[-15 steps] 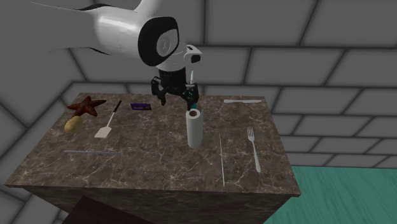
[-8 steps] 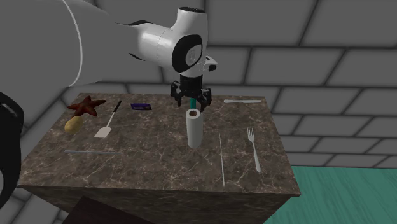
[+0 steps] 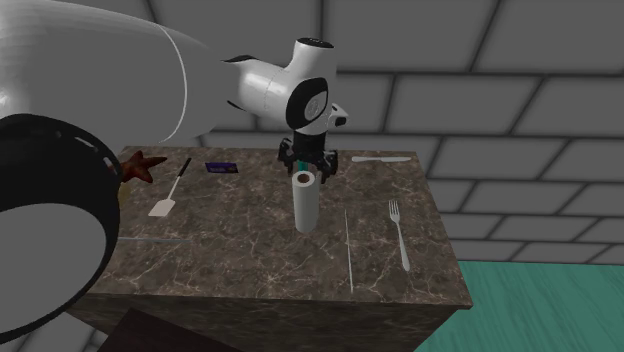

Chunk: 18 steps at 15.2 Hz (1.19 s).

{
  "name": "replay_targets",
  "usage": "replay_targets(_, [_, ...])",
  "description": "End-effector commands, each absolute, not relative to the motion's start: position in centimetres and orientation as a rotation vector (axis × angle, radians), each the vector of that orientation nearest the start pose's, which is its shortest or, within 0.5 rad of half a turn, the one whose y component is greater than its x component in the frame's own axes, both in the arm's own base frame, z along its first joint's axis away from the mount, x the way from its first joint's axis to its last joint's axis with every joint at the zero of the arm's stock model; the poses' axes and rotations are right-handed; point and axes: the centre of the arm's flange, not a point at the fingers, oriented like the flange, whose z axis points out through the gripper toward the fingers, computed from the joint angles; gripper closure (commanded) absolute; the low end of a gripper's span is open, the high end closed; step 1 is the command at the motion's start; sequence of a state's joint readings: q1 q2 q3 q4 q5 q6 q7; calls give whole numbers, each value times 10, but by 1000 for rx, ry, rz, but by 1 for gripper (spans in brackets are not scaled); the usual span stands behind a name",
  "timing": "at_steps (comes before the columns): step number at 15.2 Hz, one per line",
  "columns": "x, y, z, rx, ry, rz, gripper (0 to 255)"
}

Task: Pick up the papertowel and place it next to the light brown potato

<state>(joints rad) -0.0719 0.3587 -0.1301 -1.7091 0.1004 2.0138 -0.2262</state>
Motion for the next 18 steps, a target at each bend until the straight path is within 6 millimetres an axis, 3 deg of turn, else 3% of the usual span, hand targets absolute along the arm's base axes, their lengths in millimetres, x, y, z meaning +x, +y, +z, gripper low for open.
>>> replay_targets(1, [635, -116, 369, -3087, 22, 61, 0])
replay_targets(9, [635, -116, 366, -3087, 22, 61, 0])
replay_targets(10, [635, -116, 366, -3087, 22, 61, 255])
replay_targets(18, [635, -115, 366, -3087, 22, 61, 255])
